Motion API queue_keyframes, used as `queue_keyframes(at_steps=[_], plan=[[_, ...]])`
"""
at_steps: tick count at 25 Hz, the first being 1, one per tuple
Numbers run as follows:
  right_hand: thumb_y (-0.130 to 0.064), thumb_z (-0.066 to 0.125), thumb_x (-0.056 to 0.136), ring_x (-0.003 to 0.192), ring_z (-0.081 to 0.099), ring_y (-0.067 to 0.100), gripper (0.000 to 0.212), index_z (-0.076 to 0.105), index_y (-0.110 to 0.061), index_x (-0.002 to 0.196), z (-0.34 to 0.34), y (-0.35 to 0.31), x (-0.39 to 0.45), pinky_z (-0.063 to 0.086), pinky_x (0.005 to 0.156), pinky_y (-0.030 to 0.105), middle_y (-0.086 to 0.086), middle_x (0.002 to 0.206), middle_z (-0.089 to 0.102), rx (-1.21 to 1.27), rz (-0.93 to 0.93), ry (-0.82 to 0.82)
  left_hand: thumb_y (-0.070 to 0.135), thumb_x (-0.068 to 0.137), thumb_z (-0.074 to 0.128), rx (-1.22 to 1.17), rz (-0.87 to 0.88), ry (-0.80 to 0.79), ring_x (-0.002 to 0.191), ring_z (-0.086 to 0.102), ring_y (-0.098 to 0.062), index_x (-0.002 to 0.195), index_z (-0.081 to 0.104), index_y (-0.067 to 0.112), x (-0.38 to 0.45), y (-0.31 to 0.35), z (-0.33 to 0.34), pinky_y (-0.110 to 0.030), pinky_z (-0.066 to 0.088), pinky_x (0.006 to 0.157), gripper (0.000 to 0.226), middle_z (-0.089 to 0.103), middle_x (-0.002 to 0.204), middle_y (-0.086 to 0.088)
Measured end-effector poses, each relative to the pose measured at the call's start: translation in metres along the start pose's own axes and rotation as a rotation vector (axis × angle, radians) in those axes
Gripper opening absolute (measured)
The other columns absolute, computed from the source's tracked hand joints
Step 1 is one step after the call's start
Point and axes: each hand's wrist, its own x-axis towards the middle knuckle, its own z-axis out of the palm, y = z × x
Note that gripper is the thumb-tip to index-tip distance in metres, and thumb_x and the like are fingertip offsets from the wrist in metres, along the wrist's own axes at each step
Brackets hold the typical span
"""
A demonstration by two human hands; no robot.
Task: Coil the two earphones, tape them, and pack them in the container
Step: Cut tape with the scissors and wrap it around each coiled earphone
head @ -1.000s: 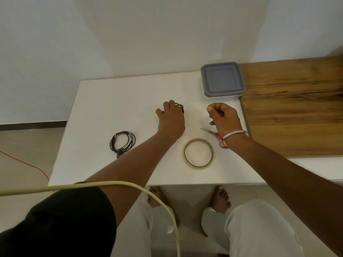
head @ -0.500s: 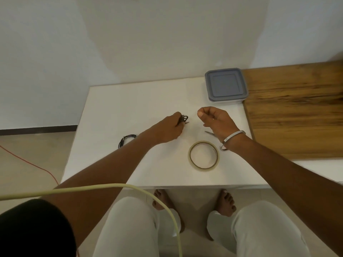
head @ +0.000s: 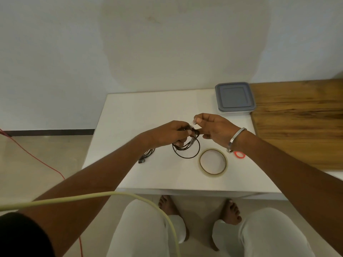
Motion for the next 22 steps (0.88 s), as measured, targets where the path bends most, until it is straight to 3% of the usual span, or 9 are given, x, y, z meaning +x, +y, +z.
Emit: queue_keyframes(at_steps=[3,5,8,13,17,22], plan=[[-0.028,0.049,0.096,0.077,0.063,0.014,0.015,0.06,-0.026,0.085,0.0,-0.003,-0.004,0.032,0.063,0.025,-0.007,0.09,0.064,-0.004,0.005,-0.02,0.034,0.096,0.057,0.185,0.007,0.027,0.063,0.054,-0.004,0.096,0.057,0.024,-0.007,0.003,-0.004,-0.019,0.044,0.065,0.01,0.058,0.068,0.017],[-0.028,0.049,0.096,0.077,0.064,0.015,0.016,0.06,-0.027,0.085,0.0,-0.004,-0.005,0.03,0.06,0.025,-0.007,0.095,0.066,0.022,0.015,-0.035,0.038,0.093,0.06,0.265,-0.006,0.062,0.071,0.057,-0.006,0.1,0.054,0.025,-0.009,0.001,-0.004,-0.022,0.046,0.069,0.016,0.059,0.08,0.009],[-0.032,0.051,0.094,0.08,0.065,0.016,0.013,0.06,-0.031,0.084,-0.002,-0.002,-0.007,0.027,0.062,0.029,-0.007,0.099,0.066,0.05,0.044,-0.065,0.031,0.101,0.048,0.127,-0.021,0.046,0.064,0.046,-0.012,0.101,0.049,0.012,-0.009,-0.001,0.002,-0.024,0.041,0.065,0.019,0.046,0.075,0.001],[-0.028,0.051,0.094,0.077,0.065,0.012,0.01,0.058,-0.025,0.088,-0.004,0.002,-0.006,0.024,0.061,0.028,-0.012,0.088,0.064,-0.022,0.052,-0.16,0.028,0.104,0.039,0.067,-0.065,-0.001,0.062,0.037,-0.014,0.09,0.045,0.014,-0.008,0.0,0.004,-0.023,0.037,0.063,0.02,0.038,0.079,-0.007],[-0.023,0.052,0.095,0.075,0.067,0.013,0.011,0.06,-0.022,0.087,-0.004,0.003,-0.006,0.028,0.058,0.025,-0.01,0.082,0.066,-0.11,0.058,-0.093,0.023,0.104,0.038,0.078,-0.079,-0.02,0.062,0.038,-0.014,0.088,0.046,0.016,-0.006,0.002,0.006,-0.025,0.036,0.065,0.019,0.04,0.076,-0.003],[-0.02,0.05,0.096,0.074,0.069,0.016,0.01,0.056,-0.018,0.088,-0.003,0.002,-0.007,0.026,0.056,0.026,0.001,0.092,0.067,-0.142,0.058,-0.015,0.02,0.104,0.037,0.066,-0.076,-0.028,0.062,0.038,-0.015,0.086,0.046,0.017,-0.004,0.005,0.006,-0.026,0.034,0.065,0.021,0.04,0.076,-0.002]])
